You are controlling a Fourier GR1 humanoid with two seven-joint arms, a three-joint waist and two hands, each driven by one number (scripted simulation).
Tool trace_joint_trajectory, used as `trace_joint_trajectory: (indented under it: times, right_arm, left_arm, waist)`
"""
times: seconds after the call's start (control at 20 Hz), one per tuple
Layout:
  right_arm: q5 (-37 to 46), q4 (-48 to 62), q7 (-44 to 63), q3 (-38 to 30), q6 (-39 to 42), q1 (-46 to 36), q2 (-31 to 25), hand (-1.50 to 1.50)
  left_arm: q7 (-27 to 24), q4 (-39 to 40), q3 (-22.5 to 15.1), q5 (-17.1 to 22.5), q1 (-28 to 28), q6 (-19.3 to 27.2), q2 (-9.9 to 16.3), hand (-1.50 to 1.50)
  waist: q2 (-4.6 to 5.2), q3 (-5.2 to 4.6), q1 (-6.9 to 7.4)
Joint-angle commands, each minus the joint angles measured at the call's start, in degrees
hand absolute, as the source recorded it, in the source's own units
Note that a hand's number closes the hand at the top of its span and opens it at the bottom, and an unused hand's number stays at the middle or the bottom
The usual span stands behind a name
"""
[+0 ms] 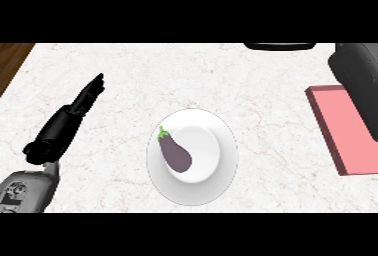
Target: Pick the croissant from the plate and place it in the cardboard box
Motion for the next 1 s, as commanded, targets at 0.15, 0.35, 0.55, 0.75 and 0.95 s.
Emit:
trace_joint_trajectory:
  times: [0.15,0.35,0.55,0.75,0.95]
  right_arm:
    - [-0.53,1.88,-3.24,-3.47,5.95,3.50,-8.72,1.50]
    - [-6.91,-0.10,-6.91,-6.59,14.06,10.01,-10.27,1.50]
    - [-12.83,0.48,-10.12,-10.29,23.45,12.34,-11.85,1.50]
    - [-15.41,2.75,-17.07,-12.91,27.46,16.40,-14.67,1.50]
    - [-17.94,1.32,-15.32,-13.98,35.31,20.33,-15.68,1.50]
  left_arm:
    - [-1.53,0.83,-1.05,-1.78,1.31,0.10,-1.92,0.00]
    - [-1.78,-0.22,1.01,-0.82,2.62,-0.34,-0.77,0.00]
    - [-1.36,-0.83,-0.35,-1.99,3.34,0.03,-1.89,0.00]
    - [1.08,-2.14,0.66,-0.68,1.50,-1.36,-1.72,0.00]
    - [3.54,-2.93,0.43,-2.07,-0.28,-0.25,-2.36,0.00]
  waist:
    - [0.18,-0.02,0.21]
    - [-0.25,-0.01,-0.45]
    - [-0.25,-0.01,-0.53]
    - [0.09,0.04,0.36]
    - [-0.20,0.00,-0.47]
